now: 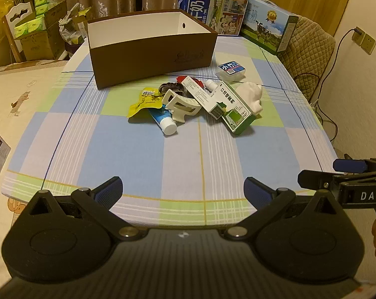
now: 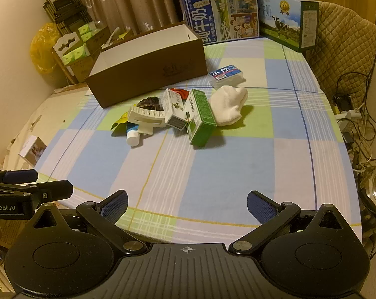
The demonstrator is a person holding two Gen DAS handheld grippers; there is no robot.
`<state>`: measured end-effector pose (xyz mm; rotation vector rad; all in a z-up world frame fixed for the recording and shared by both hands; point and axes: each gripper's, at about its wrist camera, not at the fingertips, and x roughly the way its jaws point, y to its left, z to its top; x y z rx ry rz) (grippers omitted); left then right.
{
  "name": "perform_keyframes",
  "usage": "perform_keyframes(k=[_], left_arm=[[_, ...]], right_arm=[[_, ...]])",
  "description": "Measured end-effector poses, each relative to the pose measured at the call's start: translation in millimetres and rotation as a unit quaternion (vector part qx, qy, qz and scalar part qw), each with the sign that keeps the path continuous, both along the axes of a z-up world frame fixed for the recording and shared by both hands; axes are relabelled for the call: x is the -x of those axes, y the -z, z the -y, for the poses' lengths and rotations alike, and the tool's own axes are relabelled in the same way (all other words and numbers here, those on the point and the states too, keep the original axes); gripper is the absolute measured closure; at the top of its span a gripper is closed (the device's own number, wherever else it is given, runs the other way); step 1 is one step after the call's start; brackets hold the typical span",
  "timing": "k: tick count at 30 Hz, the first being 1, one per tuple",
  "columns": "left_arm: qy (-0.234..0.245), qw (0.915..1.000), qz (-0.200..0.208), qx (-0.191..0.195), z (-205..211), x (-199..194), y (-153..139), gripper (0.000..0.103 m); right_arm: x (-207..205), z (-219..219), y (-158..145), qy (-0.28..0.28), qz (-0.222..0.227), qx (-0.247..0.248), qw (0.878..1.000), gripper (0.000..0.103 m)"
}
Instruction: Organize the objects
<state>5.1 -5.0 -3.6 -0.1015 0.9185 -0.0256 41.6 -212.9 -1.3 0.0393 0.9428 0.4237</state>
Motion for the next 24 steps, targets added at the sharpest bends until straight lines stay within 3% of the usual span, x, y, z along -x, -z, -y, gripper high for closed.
perform_keyframes(k=[24], left_arm=[[-0.004,0.9999,-0.01,0.006,-3,-22,4,0.001]], right_arm=[[-25,-4,5,0.0,-0.01,0.005,1.0,0.003]])
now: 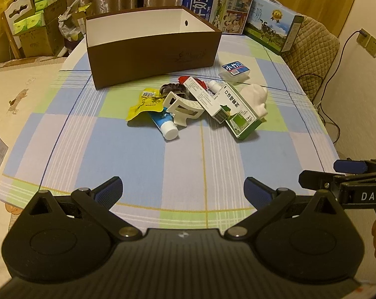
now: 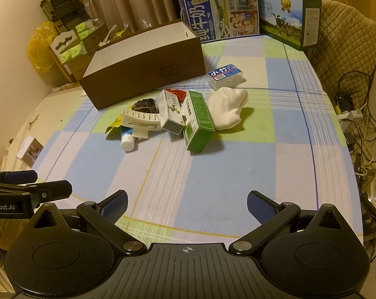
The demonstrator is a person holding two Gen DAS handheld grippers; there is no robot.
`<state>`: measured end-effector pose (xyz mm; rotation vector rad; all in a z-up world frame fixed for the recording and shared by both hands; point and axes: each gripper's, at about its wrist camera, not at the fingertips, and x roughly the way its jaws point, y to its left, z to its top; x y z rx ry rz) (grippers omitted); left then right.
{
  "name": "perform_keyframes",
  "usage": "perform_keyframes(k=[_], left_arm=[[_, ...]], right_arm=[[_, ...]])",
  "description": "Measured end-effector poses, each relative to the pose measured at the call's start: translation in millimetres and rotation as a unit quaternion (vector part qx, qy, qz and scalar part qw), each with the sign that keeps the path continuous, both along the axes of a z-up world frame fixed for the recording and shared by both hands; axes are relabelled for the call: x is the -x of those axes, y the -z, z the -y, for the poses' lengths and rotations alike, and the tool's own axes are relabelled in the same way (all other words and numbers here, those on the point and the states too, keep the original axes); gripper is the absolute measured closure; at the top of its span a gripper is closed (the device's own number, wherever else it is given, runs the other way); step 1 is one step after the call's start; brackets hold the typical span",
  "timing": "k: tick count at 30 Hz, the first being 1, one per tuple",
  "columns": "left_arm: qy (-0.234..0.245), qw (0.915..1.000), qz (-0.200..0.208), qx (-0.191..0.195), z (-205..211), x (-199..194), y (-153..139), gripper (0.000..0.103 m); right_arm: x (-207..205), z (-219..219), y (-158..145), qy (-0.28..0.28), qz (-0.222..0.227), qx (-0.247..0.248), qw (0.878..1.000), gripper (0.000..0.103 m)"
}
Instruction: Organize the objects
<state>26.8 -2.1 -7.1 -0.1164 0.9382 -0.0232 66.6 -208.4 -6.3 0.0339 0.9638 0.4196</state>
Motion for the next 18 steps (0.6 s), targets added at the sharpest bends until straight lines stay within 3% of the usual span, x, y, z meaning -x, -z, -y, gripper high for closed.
perform_keyframes(k=[18], left_arm=[[-0.011,0.9998,-0.013,0.004,-7,-36,9,0.001]], right_arm=[[-36,-2,9,-0.004,-0.012,0.002,1.0,0.003]])
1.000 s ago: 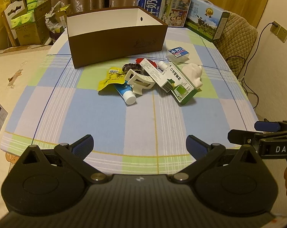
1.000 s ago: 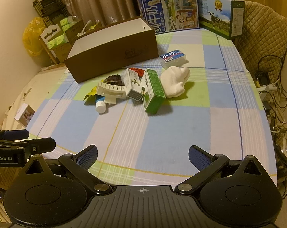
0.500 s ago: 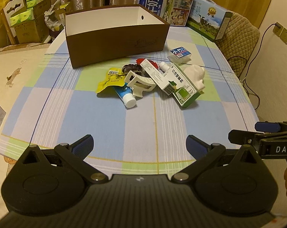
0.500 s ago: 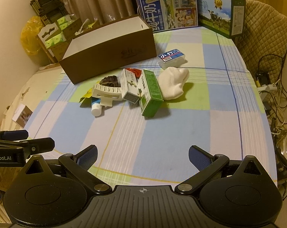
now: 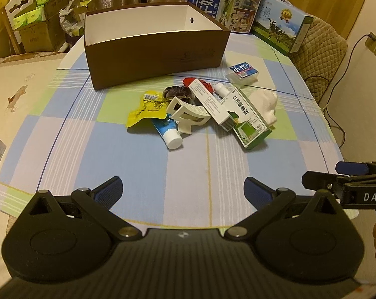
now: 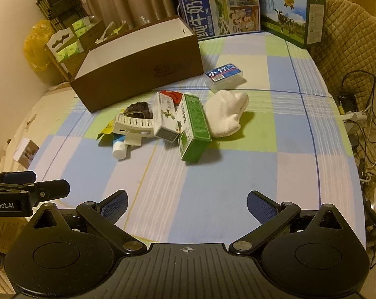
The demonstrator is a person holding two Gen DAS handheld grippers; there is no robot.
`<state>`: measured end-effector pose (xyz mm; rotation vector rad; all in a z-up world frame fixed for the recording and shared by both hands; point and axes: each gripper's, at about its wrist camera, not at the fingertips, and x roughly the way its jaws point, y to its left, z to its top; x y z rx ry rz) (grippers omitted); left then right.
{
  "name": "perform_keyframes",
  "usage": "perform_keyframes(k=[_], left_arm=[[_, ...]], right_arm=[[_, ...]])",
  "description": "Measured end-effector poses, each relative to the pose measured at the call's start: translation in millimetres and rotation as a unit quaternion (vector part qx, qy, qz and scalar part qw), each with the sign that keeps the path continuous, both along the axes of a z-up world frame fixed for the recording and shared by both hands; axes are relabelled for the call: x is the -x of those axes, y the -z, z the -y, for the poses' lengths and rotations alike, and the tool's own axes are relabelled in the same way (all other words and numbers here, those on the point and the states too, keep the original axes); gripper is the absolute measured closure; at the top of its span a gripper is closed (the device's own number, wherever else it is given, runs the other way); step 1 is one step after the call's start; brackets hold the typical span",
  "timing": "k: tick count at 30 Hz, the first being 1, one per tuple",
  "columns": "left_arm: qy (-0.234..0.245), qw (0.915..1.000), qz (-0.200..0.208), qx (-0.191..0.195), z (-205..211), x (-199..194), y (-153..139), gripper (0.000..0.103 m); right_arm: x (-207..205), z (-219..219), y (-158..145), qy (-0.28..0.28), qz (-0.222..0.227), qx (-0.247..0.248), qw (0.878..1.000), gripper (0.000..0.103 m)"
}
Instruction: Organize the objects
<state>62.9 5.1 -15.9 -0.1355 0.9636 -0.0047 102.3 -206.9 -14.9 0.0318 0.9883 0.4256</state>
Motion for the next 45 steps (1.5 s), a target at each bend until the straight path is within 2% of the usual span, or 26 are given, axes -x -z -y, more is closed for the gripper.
perform_keyframes(k=[13,15,17,21,23,26,35,45], left_arm=[[-0.017,0.9998,-0.013,0.001,-12,-30,11,0.001],[-0.023,0.9996,-0.016,0.003,-16,-34,14,0.001],[-0.03,0.9994,-0.019,0.004,-20,-38,16,0.001],[-0.046,0.9988,-0.017,-0.001,-30,-44,20,0.001],[-0.053,0.9985,-0.014,-0.002,-34,-46,22,0.001],[-0.07,0.9975,-0.012,-0.003,-42,-50,25,0.001],[-0.103,0.9946,-0.014,-0.009,-59,-59,36,0.001],[-0.131,0.9911,-0.018,-0.011,-69,-64,45,0.001]], right_arm=[[-33,-2,10,-0.006,-0.001,-0.009,1.0,0.004],[-38,-3,13,-0.013,0.003,-0.014,1.0,0.011],[-45,-5,16,-0.02,0.008,-0.017,1.0,0.022],[-58,-7,23,-0.032,0.022,-0.028,0.999,0.031],[-65,-8,27,-0.036,0.028,-0.034,0.998,0.04],[-79,-8,33,-0.04,0.036,-0.043,0.998,0.047],[-129,-20,50,-0.064,0.04,-0.042,0.996,0.058],[-160,-35,76,-0.086,-0.004,-0.026,0.996,0.066]])
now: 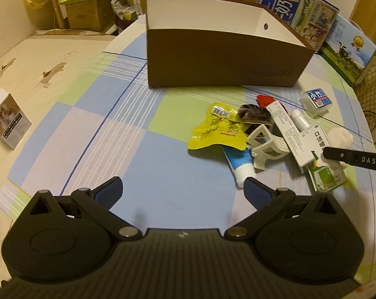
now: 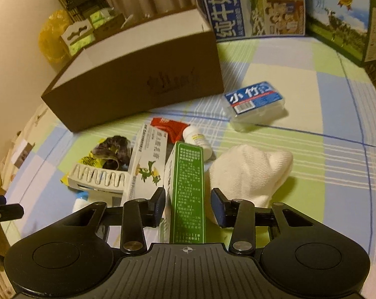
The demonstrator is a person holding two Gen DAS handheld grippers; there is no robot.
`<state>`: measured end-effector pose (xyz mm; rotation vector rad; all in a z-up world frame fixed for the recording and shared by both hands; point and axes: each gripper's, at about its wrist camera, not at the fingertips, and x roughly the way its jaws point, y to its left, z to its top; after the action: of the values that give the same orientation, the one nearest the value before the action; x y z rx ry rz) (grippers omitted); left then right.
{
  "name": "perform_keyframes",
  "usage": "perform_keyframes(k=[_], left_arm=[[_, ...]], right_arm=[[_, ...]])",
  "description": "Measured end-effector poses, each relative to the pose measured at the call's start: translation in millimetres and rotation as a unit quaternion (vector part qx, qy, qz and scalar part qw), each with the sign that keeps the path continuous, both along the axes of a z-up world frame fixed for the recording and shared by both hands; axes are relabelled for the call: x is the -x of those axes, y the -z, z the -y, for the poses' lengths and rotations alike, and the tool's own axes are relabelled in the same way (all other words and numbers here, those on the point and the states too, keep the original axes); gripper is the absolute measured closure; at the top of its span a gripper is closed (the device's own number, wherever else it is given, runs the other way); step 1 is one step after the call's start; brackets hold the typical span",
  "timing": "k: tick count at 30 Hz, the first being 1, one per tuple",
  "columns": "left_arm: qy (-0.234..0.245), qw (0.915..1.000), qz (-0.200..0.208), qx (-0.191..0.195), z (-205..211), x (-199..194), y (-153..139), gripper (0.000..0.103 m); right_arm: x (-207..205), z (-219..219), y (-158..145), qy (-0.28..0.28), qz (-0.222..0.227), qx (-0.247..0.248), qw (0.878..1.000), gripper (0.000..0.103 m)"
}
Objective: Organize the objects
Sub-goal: 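Lower the right tool onto the green medicine box and close on it, then grasp the white plastic blister tray with the left tool while the right tool lifts the green box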
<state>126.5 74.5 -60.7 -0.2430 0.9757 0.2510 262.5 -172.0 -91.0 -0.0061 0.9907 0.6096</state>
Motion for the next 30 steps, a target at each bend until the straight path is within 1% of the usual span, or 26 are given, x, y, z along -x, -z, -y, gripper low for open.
perform_keyframes(k=[2,4,7,10,12,14,17,21,22,24,25,27,28,29,30], left_arm=[[-0.005,1.0,-0.001,-0.001,-1,-2,1,0.002],[-0.007,1.0,0.0,-0.002,-2,-4,1,0.002],[0.004,1.0,0.005,-0.006,3,-7,1,0.004],[0.026,0.9995,0.008,-0.015,13,-13,2,0.004],[0.048,0.9985,0.011,-0.023,22,-19,3,0.005],[0.074,0.9968,0.016,-0.028,32,-26,5,0.009],[0.127,0.9907,0.025,-0.044,50,-40,8,0.011],[0.192,0.9779,0.039,-0.071,72,-61,16,0.014],[0.205,0.9749,0.042,-0.076,76,-65,17,0.017],[0.228,0.9689,0.044,-0.086,83,-73,21,0.018],[0.239,0.9657,0.044,-0.092,86,-77,23,0.02],[0.254,0.9615,0.034,-0.099,91,-83,29,0.03],[0.26,0.9603,0.027,-0.096,93,-85,31,0.039],[0.262,0.9605,0.021,-0.092,94,-86,33,0.045],[0.259,0.9619,0.015,-0.087,95,-86,34,0.047]], right_arm=[[-3,-2,4,-0.006,-0.012,0.003,1.0,0.072],[-2,-3,3,-0.013,-0.012,0.0,1.0,0.075],[4,-4,-2,-0.032,-0.005,0.013,0.999,0.076],[12,-2,-7,-0.047,-0.003,0.027,0.999,0.076],[19,5,-11,-0.052,-0.004,0.027,0.998,0.076],[28,14,-15,-0.054,-0.004,0.024,0.998,0.076],[39,29,-21,-0.049,-0.001,0.028,0.998,0.076],[48,56,-26,-0.026,0.003,0.034,0.999,0.076],[50,62,-28,-0.018,0.004,0.036,0.999,0.076],[52,77,-30,0.001,0.006,0.041,0.999,0.076],[54,84,-31,0.01,0.006,0.043,0.999,0.076],[55,99,-31,0.03,0.003,0.044,0.999,0.076],[56,105,-31,0.039,0.002,0.046,0.998,0.076],[57,110,-30,0.046,0.001,0.048,0.998,0.076],[58,114,-30,0.053,0.0,0.049,0.997,0.076]])
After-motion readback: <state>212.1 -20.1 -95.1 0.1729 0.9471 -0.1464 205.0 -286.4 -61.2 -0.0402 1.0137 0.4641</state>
